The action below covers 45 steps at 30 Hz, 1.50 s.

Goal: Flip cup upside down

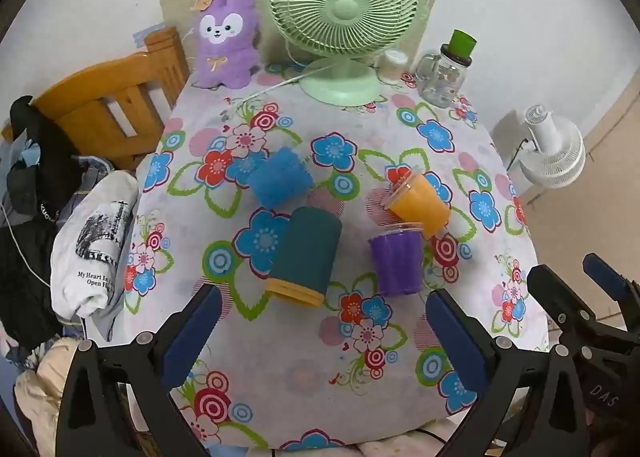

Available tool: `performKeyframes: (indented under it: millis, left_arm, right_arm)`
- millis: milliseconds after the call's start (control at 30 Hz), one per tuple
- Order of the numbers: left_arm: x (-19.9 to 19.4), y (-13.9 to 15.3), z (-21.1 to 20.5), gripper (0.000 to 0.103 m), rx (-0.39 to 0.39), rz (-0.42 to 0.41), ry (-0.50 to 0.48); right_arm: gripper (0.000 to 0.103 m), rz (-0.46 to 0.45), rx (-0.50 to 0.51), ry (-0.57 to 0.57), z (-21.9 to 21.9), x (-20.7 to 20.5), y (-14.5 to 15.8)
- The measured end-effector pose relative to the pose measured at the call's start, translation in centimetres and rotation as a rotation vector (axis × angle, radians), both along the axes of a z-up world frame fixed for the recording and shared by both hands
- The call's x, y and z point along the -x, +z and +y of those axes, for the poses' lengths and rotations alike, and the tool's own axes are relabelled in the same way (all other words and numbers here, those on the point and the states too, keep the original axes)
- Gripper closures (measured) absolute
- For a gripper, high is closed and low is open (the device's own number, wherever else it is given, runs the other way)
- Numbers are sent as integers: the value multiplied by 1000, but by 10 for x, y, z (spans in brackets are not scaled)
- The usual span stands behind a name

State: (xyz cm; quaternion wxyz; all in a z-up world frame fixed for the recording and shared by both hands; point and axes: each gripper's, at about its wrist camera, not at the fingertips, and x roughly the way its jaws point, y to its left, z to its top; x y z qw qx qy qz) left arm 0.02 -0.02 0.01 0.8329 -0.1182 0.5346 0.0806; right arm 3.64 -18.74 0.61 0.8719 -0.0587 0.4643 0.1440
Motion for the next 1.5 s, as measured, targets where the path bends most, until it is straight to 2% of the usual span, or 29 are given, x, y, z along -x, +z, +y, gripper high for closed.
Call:
performKeyframes:
  millis: [33,233,367,833,1500]
  left_arm:
    - [0,0,0,0,-8,0,-5]
    - [9,5,-5,3,-46,-36,-7]
    - [2,9,-9,3,-61,-24,26]
    - [8,15,-7,3,-86,-46,60]
    - [10,19,-6,3,-106,-56,56]
  right_arm:
    - [0,-3,-31,-2,-1,-1,0]
    - [0,-7,-38,-1,-3,-5,-2]
    - [0,-29,-20,10,0,-2,1]
    - [0,-24,-23,53,-1,-4,6]
    - [0,-28,-13,46,4,-4,10]
